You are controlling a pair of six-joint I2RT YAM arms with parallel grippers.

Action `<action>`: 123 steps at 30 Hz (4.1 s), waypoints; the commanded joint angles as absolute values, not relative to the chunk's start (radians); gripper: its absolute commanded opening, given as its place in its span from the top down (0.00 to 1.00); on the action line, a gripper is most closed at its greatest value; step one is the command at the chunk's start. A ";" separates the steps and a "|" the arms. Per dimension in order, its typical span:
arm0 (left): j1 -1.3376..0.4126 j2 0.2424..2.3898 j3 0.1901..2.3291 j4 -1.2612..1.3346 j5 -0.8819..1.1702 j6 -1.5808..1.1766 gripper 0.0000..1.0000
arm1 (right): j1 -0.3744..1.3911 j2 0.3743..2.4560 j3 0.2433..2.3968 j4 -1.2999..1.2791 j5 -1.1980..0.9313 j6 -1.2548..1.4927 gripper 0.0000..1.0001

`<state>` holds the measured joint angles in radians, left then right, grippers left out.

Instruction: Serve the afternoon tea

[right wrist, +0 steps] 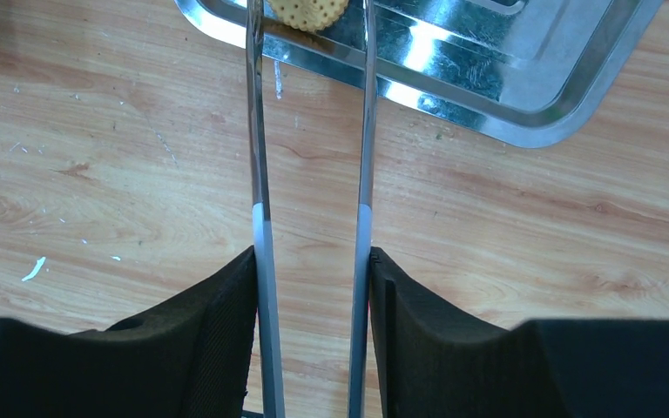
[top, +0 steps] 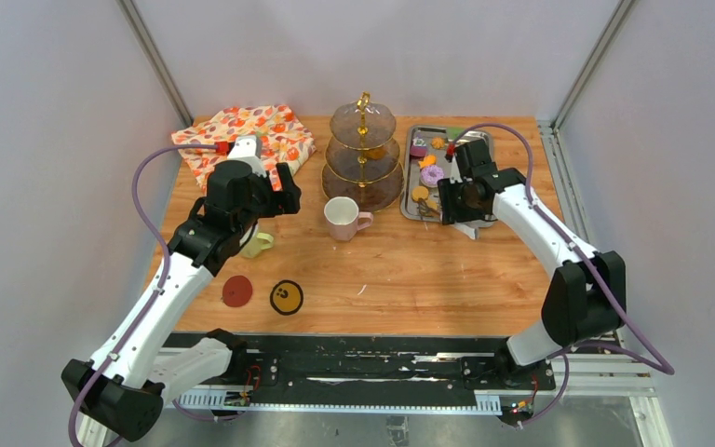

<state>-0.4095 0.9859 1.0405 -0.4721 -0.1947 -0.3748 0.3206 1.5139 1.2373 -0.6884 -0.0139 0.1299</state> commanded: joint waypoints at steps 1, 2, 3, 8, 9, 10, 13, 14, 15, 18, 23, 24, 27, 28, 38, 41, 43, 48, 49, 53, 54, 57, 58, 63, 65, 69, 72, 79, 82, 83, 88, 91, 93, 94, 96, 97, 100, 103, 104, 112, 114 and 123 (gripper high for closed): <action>-0.415 0.980 1.043 -0.440 -0.209 -0.374 0.05 | 0.345 1.535 1.273 -0.685 0.015 0.110 0.53; -0.415 0.980 1.043 -0.440 -0.209 -0.374 0.05 | 0.346 1.539 1.275 -0.685 0.015 0.111 0.53; -0.416 0.980 1.043 -0.440 -0.210 -0.373 0.06 | 0.349 1.543 1.278 -0.686 0.016 0.112 0.53; -0.415 0.979 1.033 -0.433 -0.210 -0.377 0.05 | 0.359 1.562 1.294 -0.698 0.023 0.108 0.53; -0.414 0.980 1.033 -0.431 -0.209 -0.376 0.05 | 0.359 1.562 1.294 -0.701 0.024 0.105 0.54; -0.414 0.982 1.034 -0.432 -0.210 -0.376 0.05 | 0.359 1.561 1.293 -0.704 0.025 0.104 0.56; -0.415 0.984 1.042 -0.447 -0.211 -0.377 0.05 | 0.360 1.560 1.288 -0.701 0.026 0.101 0.60; -0.415 0.982 1.043 -0.451 -0.211 -0.378 0.05 | 0.359 1.560 1.291 -0.701 0.024 0.102 0.61; -0.415 0.979 1.042 -0.452 -0.211 -0.378 0.05 | 0.360 1.560 1.291 -0.701 0.020 0.103 0.62; -0.416 0.976 1.036 -0.453 -0.209 -0.377 0.05 | 0.360 1.558 1.300 -0.705 0.019 0.103 0.68; -0.415 0.974 1.041 -0.453 -0.208 -0.376 0.05 | 0.357 1.542 1.306 -0.711 0.050 0.103 0.74; -0.415 0.972 1.040 -0.453 -0.210 -0.376 0.05 | 0.357 1.536 1.307 -0.711 0.059 0.103 0.75; -0.415 0.961 1.028 -0.449 -0.216 -0.371 0.05 | 0.354 1.524 1.313 -0.711 0.079 0.104 0.76; -0.415 0.958 1.023 -0.446 -0.216 -0.368 0.05 | 0.353 1.521 1.315 -0.711 0.078 0.104 0.76; -0.416 0.967 1.026 -0.441 -0.217 -0.363 0.05 | 0.351 1.477 1.360 -0.724 0.086 0.116 0.79; -0.414 0.965 1.025 -0.445 -0.219 -0.363 0.05 | 0.351 1.472 1.375 -0.735 0.093 0.113 0.79; -0.414 0.962 1.026 -0.445 -0.220 -0.364 0.05 | 0.351 1.459 1.388 -0.744 0.106 0.111 0.79; -0.416 0.957 1.031 -0.455 -0.234 -0.362 0.05 | 0.352 1.398 1.424 -0.759 0.127 0.099 0.79; -0.415 0.957 1.037 -0.463 -0.242 -0.360 0.06 | 0.352 1.379 1.432 -0.758 0.125 0.098 0.79; -0.415 0.955 1.050 -0.487 -0.260 -0.352 0.05 | 0.351 1.322 1.488 -0.755 0.097 0.110 0.79; -0.414 0.952 1.050 -0.486 -0.261 -0.350 0.05 | 0.352 1.316 1.510 -0.756 0.081 0.115 0.79; -0.414 0.951 1.049 -0.489 -0.274 -0.349 0.05 | 0.359 1.314 1.580 -0.751 0.016 0.113 0.79; -0.415 0.952 1.051 -0.495 -0.281 -0.347 0.05 | 0.364 1.318 1.603 -0.746 0.004 0.111 0.78; -0.415 0.946 1.052 -0.506 -0.292 -0.347 0.05 | 0.405 1.382 1.750 -0.727 -0.040 0.109 0.78; -0.413 0.938 1.052 -0.505 -0.292 -0.352 0.05 | 0.422 1.417 1.793 -0.714 -0.047 0.107 0.77; -0.414 0.925 1.041 -0.504 -0.287 -0.357 0.05 | 0.455 1.488 1.867 -0.699 -0.070 0.106 0.76; -0.415 0.915 1.029 -0.509 -0.296 -0.355 0.05 | 0.475 1.539 1.894 -0.692 -0.072 0.102 0.75; -0.413 0.905 1.028 -0.515 -0.298 -0.348 0.05 | 0.482 1.663 1.966 -0.679 -0.066 0.100 0.74; -0.413 0.896 1.023 -0.514 -0.304 -0.343 0.05 | 0.482 1.691 1.982 -0.686 -0.060 0.098 0.66; -0.414 0.894 1.022 -0.515 -0.304 -0.343 0.05 | 0.482 1.695 1.984 -0.687 -0.061 0.098 0.61; -0.414 0.894 1.015 -0.515 -0.306 -0.337 0.05 | 0.482 1.687 1.981 -0.690 -0.058 0.097 0.54; -0.414 0.904 1.019 -0.507 -0.308 -0.333 0.05 | 0.482 1.676 1.978 -0.693 -0.048 0.097 0.54; -0.414 0.913 1.026 -0.507 -0.303 -0.330 0.05 | 0.482 1.670 1.980 -0.694 -0.047 0.095 0.56; -0.414 0.917 1.029 -0.508 -0.299 -0.328 0.05 | 0.482 1.665 1.980 -0.694 -0.048 0.095 0.58; -0.414 0.920 1.034 -0.508 -0.293 -0.329 0.05 | 0.481 1.648 1.976 -0.693 -0.039 0.093 0.67; -0.414 0.922 1.034 -0.507 -0.290 -0.329 0.05 | 0.482 1.633 1.971 -0.690 -0.024 0.091 0.73; -0.413 0.926 1.036 -0.498 -0.294 -0.322 0.05 | 0.482 1.572 1.924 -0.674 0.068 0.085 0.83; -0.413 0.944 1.059 -0.501 -0.288 -0.310 0.05 | 0.471 1.490 1.833 -0.645 0.149 0.080 0.89; -0.413 0.952 1.067 -0.502 -0.286 -0.307 0.05 | 0.461 1.457 1.794 -0.639 0.166 0.083 0.90; -0.414 0.971 1.072 -0.484 -0.258 -0.317 0.05 | 0.251 1.253 1.370 -0.633 0.114 0.150 0.87; -0.413 0.979 1.073 -0.474 -0.245 -0.325 0.05 | 0.243 1.243 1.297 -0.635 0.098 0.147 0.86; -0.414 0.995 1.078 -0.473 -0.231 -0.327 0.05 | 0.181 1.348 1.188 -0.628 0.061 0.125 0.70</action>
<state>-0.4095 0.9951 1.0473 -0.5022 -0.2409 -0.3218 0.2173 1.3243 1.1835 -0.6682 0.0818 0.1226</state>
